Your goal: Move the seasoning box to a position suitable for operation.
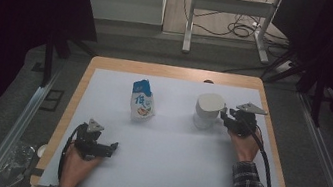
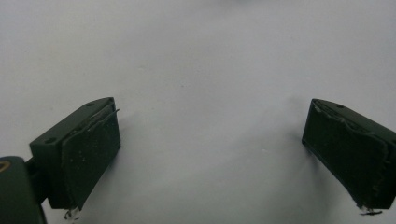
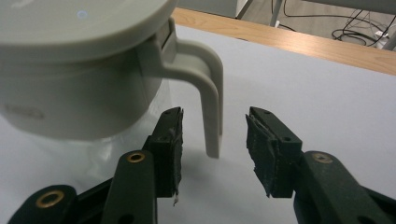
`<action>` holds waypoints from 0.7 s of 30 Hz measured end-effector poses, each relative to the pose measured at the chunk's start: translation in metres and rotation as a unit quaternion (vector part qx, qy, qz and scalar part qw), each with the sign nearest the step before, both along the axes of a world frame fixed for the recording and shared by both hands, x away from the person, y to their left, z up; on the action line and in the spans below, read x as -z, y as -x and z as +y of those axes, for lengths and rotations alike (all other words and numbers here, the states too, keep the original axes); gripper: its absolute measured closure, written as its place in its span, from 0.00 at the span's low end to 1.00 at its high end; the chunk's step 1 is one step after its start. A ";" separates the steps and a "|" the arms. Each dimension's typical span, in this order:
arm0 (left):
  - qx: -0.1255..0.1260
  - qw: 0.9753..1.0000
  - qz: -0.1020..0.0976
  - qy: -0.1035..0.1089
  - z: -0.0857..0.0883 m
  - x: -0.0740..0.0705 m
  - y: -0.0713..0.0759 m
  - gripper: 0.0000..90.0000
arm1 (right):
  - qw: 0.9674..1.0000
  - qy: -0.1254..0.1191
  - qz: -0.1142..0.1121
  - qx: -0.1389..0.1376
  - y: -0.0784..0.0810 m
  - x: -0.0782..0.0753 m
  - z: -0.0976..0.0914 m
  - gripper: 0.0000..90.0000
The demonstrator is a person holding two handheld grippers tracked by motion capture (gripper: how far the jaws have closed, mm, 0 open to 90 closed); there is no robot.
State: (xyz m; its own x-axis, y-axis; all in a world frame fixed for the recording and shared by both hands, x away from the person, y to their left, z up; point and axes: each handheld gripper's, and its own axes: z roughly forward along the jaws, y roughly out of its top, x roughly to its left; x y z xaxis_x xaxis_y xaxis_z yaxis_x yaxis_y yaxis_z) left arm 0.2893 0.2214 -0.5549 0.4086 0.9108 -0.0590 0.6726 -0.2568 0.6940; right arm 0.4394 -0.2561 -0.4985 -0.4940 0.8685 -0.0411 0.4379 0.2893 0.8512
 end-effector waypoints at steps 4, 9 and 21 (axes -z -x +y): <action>0.000 1.000 0.000 0.000 0.000 0.000 0.000 0.04 | 1.000 -0.007 0.002 0.005 -0.005 0.000 0.005 0.66; 0.000 1.000 0.000 0.000 0.000 0.000 0.000 0.04 | 1.000 0.003 0.005 0.014 -0.011 0.001 0.012 0.72; 0.000 1.000 0.000 0.000 0.000 0.000 0.000 0.04 | 0.999 0.030 -0.022 0.037 -0.009 0.005 0.020 0.89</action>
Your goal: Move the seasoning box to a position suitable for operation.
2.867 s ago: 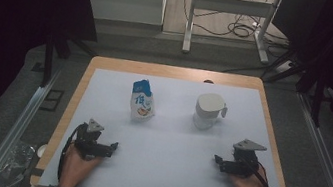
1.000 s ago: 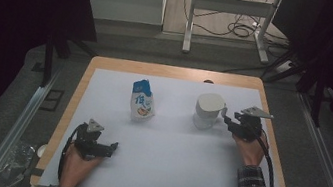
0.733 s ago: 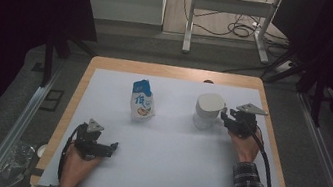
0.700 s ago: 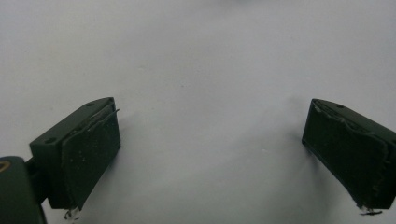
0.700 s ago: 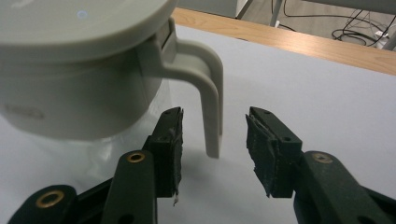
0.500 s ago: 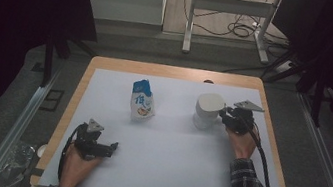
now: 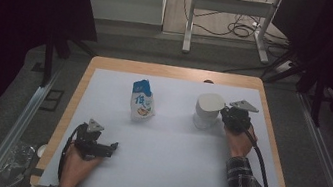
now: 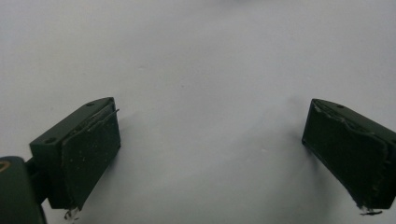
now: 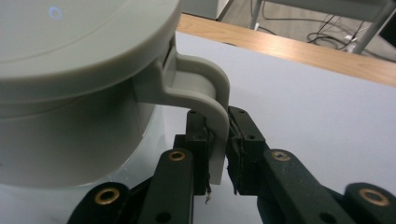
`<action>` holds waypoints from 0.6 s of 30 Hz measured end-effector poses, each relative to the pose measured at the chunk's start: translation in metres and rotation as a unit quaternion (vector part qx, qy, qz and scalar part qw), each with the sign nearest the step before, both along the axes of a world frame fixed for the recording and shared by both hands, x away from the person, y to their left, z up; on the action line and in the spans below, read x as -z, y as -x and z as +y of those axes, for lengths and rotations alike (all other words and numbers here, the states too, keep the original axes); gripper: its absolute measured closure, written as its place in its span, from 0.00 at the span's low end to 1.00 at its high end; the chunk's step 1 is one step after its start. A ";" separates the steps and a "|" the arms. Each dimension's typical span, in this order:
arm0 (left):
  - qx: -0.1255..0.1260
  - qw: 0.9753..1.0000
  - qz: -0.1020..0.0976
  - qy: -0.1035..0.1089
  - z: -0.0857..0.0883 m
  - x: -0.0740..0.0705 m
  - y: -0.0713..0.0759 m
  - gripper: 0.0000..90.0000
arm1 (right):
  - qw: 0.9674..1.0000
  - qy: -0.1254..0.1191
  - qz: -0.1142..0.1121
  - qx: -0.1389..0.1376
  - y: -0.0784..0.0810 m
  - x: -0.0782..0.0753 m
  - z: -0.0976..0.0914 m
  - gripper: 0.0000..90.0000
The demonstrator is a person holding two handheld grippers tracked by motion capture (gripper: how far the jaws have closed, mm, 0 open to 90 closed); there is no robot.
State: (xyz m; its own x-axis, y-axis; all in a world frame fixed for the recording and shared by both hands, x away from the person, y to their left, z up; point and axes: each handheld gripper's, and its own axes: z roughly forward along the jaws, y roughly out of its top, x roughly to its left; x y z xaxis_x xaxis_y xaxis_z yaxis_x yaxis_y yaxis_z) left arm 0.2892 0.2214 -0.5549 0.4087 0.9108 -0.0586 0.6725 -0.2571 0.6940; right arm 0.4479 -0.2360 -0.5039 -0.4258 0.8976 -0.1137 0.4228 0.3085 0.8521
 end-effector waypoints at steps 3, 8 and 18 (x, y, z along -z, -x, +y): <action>0.000 1.000 0.000 0.000 0.000 0.000 0.000 0.04 | 1.000 0.003 -0.009 0.004 0.001 0.001 0.002 0.91; 0.000 1.000 0.000 0.000 0.000 0.000 0.000 0.04 | 1.000 -0.001 -0.006 0.003 0.001 0.001 0.003 0.91; 0.000 1.000 0.000 0.000 0.000 0.000 0.000 0.04 | 1.000 0.001 0.001 -0.010 0.013 -0.006 0.006 0.90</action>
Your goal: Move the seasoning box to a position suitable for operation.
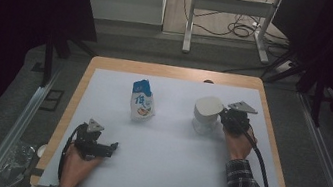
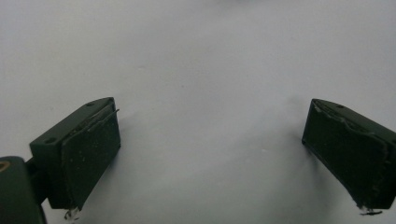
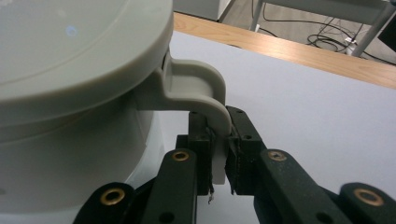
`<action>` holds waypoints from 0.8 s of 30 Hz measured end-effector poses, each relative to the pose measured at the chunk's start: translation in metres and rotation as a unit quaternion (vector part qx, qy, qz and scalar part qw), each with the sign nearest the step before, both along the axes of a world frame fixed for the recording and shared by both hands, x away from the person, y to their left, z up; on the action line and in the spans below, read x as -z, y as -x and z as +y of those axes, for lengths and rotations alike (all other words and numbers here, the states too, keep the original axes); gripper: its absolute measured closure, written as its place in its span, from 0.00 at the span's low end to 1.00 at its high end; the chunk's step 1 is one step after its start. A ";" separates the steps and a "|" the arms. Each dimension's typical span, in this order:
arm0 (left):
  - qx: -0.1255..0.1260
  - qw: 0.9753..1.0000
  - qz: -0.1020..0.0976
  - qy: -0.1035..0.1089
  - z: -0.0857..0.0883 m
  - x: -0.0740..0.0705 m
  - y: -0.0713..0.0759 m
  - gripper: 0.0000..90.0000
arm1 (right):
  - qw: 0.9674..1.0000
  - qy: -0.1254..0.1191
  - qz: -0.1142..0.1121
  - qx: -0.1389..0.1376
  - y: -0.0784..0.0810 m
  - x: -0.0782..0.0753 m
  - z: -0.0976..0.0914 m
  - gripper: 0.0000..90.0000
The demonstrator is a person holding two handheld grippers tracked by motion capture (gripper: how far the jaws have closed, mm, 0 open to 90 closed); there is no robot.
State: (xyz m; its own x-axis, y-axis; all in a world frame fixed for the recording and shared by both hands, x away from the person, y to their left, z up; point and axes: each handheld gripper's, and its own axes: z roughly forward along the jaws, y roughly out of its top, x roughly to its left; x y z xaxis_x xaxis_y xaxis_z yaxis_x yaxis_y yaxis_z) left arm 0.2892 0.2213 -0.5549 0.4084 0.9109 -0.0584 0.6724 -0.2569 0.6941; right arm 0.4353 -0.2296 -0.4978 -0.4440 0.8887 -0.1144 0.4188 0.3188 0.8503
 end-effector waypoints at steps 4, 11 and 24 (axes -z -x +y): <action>0.000 1.000 0.000 0.000 0.000 0.000 0.000 0.04 | 1.000 -0.007 0.002 -0.009 0.008 -0.001 0.004 0.90; 0.000 1.000 0.000 0.000 0.000 0.000 0.000 0.04 | 0.999 -0.021 0.014 -0.026 0.032 -0.002 0.008 0.90; -0.001 1.000 0.000 0.000 0.000 0.000 0.000 0.04 | 0.999 -0.031 0.028 -0.023 0.070 0.001 0.009 0.90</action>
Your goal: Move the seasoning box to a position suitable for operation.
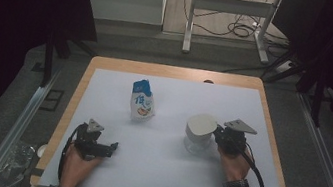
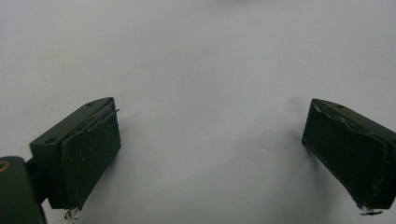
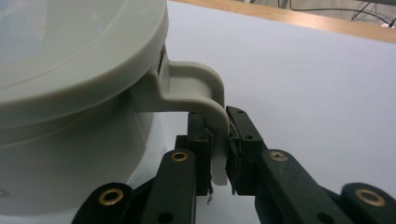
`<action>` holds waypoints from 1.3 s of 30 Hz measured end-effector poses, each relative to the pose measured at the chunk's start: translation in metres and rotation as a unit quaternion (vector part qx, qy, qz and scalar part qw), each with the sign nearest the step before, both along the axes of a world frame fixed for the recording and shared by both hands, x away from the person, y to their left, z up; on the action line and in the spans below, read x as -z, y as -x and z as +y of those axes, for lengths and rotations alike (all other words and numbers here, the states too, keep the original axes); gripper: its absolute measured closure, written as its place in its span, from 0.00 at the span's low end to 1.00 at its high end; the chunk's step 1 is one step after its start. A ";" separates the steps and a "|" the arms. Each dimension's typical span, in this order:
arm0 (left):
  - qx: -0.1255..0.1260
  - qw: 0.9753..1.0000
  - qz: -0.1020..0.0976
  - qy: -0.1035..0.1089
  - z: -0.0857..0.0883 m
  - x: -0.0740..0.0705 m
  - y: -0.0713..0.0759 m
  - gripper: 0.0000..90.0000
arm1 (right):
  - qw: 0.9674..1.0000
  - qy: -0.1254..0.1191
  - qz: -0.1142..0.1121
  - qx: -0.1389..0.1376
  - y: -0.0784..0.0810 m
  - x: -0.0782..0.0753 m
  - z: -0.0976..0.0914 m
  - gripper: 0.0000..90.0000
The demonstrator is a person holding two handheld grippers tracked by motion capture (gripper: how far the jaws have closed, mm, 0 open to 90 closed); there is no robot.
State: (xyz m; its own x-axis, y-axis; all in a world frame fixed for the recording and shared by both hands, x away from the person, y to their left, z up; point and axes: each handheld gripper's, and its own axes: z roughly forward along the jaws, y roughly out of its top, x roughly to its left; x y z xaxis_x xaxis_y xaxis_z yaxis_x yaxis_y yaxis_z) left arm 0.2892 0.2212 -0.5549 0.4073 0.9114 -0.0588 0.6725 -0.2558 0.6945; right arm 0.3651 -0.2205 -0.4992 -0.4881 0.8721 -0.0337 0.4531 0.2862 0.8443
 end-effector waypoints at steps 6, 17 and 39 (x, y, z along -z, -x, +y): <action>0.000 1.000 0.000 0.000 0.000 0.000 0.000 0.04 | 1.000 -0.013 0.002 0.011 0.014 0.004 0.000 0.90; 0.000 1.000 0.000 0.000 0.000 0.000 0.000 0.04 | 1.000 -0.024 -0.001 -0.010 0.023 0.008 -0.008 0.81; 0.000 1.000 0.000 0.000 0.000 0.000 0.000 0.04 | 0.998 -0.022 0.025 -0.048 0.031 -0.004 -0.045 0.99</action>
State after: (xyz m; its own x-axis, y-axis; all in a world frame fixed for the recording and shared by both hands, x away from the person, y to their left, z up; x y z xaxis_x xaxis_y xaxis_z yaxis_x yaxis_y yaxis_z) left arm 0.2891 0.2211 -0.5550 0.4070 0.9115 -0.0587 0.6722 -0.2554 0.6949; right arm 0.3338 -0.2659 -0.4948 -0.5701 0.8210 0.0293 0.4663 0.2940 0.8343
